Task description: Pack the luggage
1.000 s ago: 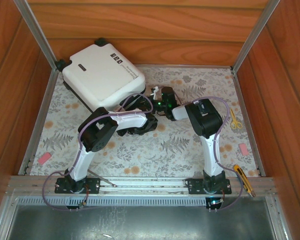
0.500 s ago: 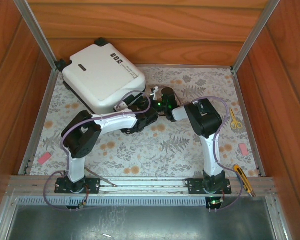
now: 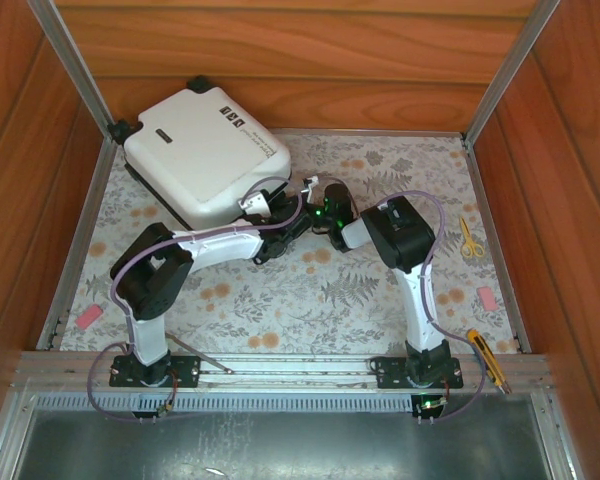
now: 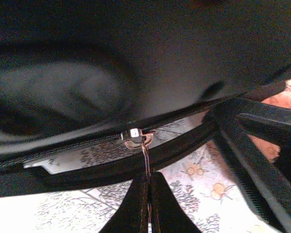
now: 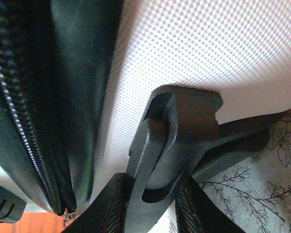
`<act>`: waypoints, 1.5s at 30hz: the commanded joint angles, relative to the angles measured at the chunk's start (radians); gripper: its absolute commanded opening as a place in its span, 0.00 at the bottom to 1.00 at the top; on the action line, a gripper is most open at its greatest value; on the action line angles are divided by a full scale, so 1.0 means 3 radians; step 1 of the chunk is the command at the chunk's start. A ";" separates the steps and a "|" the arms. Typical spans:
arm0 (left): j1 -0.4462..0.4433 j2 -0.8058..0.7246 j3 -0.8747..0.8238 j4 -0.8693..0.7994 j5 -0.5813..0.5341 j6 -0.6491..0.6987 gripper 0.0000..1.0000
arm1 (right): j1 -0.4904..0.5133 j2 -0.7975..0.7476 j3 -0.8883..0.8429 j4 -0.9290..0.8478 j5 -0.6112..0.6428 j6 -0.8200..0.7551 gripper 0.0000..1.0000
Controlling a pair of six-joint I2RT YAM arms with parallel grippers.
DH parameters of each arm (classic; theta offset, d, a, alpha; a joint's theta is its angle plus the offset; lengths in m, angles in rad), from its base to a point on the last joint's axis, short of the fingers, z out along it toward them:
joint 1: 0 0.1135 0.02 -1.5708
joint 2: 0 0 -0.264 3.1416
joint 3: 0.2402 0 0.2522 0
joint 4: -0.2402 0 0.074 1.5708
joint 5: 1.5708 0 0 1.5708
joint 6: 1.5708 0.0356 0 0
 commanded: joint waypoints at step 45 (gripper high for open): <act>-0.0598 -0.0529 -0.0503 0.0303 0.0612 0.0650 0.00 | -0.0494 -0.0809 0.1824 -0.4944 -0.0409 -0.2710 0.01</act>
